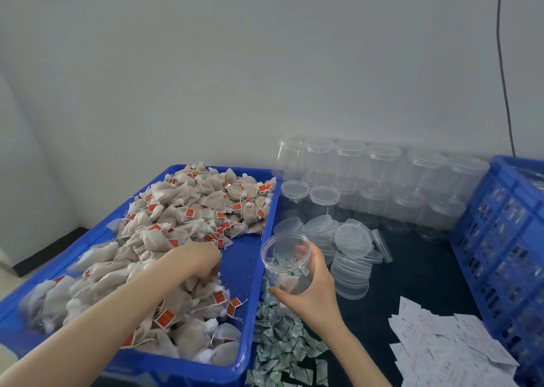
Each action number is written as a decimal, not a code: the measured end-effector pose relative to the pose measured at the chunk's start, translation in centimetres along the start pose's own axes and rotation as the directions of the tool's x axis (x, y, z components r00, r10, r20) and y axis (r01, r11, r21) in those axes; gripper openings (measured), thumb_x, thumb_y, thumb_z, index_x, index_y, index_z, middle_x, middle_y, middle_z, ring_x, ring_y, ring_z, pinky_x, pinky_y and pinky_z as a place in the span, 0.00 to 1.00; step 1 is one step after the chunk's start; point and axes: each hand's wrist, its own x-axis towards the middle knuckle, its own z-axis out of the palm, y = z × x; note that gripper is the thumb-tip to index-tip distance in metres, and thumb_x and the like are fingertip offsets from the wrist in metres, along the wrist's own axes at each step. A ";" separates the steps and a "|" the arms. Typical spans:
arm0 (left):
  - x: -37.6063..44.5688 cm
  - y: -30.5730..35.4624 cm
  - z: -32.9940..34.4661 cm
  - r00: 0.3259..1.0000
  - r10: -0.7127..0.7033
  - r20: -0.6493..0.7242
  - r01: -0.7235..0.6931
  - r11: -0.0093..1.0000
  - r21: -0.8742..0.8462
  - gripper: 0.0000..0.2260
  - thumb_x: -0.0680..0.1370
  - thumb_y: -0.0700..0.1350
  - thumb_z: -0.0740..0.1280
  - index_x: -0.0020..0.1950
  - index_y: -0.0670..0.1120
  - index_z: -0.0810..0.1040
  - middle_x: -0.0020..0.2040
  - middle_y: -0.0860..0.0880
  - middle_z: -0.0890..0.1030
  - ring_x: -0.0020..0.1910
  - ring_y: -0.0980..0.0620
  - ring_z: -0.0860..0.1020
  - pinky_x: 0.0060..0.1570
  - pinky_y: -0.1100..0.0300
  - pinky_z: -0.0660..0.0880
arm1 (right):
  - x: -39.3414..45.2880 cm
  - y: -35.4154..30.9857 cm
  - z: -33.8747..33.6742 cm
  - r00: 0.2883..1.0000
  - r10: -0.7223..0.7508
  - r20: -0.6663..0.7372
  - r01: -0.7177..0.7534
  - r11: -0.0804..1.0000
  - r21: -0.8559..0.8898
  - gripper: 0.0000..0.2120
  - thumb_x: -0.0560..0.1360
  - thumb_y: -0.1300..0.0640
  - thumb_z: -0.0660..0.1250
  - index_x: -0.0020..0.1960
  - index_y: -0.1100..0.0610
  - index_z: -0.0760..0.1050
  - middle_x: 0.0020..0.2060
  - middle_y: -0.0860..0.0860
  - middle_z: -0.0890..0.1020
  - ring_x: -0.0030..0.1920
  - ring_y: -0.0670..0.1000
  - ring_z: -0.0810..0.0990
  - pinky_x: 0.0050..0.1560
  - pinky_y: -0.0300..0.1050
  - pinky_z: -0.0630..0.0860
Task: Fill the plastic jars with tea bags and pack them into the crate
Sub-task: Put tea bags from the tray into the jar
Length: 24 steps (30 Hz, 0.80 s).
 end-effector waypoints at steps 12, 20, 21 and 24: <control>-1.1 -0.6 -2.9 0.919 0.136 -0.369 -0.243 0.934 -0.261 0.04 0.78 0.51 0.64 0.52 0.54 0.73 0.45 0.58 0.75 0.42 0.62 0.73 0.40 0.67 0.69 | 0.1 0.3 -0.4 1.000 0.022 0.012 -0.022 1.000 0.012 0.49 0.55 0.40 0.79 0.72 0.39 0.60 0.65 0.35 0.71 0.67 0.35 0.69 0.66 0.35 0.68; -2.8 -0.1 -5.9 0.720 -0.004 -0.694 -0.364 0.849 -0.383 0.01 0.77 0.50 0.67 0.47 0.57 0.76 0.41 0.62 0.76 0.37 0.66 0.74 0.33 0.72 0.66 | 0.2 0.5 -0.5 0.999 0.028 0.026 -0.029 0.999 0.024 0.49 0.56 0.40 0.78 0.73 0.43 0.60 0.65 0.36 0.71 0.66 0.35 0.69 0.64 0.31 0.67; -3.2 0.1 -6.4 0.690 -0.018 -0.724 -0.389 0.834 -0.392 0.02 0.77 0.50 0.67 0.48 0.57 0.77 0.42 0.62 0.76 0.38 0.66 0.74 0.33 0.73 0.66 | 0.2 0.5 -0.5 0.999 0.026 0.027 -0.027 0.999 0.027 0.49 0.56 0.41 0.78 0.73 0.42 0.61 0.65 0.35 0.71 0.66 0.34 0.69 0.63 0.29 0.67; -4.7 0.9 -8.0 0.610 -0.048 -0.791 -0.473 0.778 -0.413 0.03 0.76 0.50 0.67 0.47 0.59 0.77 0.43 0.60 0.79 0.39 0.63 0.77 0.34 0.73 0.68 | 0.2 0.6 -0.5 1.000 0.020 0.022 -0.021 0.999 0.032 0.47 0.56 0.41 0.78 0.71 0.39 0.61 0.64 0.33 0.72 0.66 0.34 0.70 0.60 0.26 0.67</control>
